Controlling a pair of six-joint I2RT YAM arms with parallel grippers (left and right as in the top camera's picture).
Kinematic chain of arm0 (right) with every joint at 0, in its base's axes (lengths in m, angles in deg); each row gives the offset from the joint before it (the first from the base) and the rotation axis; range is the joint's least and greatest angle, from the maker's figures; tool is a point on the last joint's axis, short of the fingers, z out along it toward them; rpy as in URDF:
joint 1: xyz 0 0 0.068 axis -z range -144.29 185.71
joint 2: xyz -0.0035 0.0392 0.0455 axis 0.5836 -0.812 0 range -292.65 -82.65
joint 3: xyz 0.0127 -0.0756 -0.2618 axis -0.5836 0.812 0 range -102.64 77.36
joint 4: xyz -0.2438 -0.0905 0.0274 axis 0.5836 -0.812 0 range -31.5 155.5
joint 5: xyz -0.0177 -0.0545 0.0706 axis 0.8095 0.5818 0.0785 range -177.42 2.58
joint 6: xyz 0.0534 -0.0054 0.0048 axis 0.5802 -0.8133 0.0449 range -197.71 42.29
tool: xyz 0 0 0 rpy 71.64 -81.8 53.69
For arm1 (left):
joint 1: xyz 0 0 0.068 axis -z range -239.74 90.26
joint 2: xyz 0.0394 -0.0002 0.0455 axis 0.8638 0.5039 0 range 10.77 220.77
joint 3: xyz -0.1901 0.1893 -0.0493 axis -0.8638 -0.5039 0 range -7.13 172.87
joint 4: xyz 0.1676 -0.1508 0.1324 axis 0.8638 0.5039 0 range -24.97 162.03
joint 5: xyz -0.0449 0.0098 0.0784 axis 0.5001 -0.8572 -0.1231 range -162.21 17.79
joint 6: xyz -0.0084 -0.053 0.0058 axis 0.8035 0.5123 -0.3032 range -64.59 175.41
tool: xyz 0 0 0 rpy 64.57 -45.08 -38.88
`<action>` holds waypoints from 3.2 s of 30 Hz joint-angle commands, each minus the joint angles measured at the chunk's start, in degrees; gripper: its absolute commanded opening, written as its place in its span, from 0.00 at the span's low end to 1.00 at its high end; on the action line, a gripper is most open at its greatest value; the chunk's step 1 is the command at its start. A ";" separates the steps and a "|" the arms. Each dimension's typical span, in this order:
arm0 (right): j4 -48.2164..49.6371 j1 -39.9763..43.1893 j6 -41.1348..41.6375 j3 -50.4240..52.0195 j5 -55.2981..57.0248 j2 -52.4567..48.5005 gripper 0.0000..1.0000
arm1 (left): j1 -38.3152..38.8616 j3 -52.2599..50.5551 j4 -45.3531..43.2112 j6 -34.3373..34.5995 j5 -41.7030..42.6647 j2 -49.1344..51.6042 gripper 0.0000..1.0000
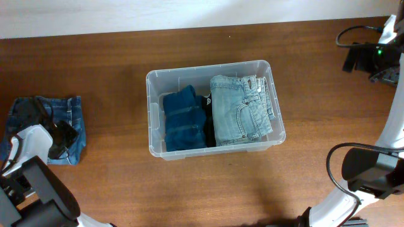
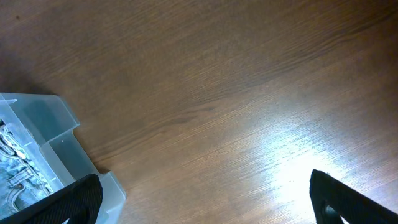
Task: Pack container
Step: 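Close the left gripper on the dark-blue jeans, then lift the dark-blue jeans off the table with the left gripper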
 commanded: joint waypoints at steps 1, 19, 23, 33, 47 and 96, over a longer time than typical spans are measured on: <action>0.00 0.02 0.20 -0.22 0.70 0.44 0.98 | -1.11 -1.97 4.96 -0.66 -5.53 0.63 0.00; 0.00 0.02 0.20 -0.22 0.70 0.44 0.98 | -4.20 11.30 16.02 -5.01 3.78 -1.66 0.00; 0.00 0.02 0.20 -0.22 0.70 0.44 0.98 | -6.58 16.31 18.86 -4.98 3.80 -6.08 0.00; 0.00 0.02 0.20 -0.22 0.70 0.44 0.98 | -14.95 12.11 18.64 -3.23 4.04 -8.13 0.68; 0.00 0.02 0.20 -0.22 0.70 0.44 0.98 | -18.64 -0.98 4.46 -1.84 8.94 -7.61 0.99; 0.00 0.02 0.20 -0.22 0.70 0.44 0.98 | -18.80 -2.62 -6.10 3.26 13.00 7.10 0.39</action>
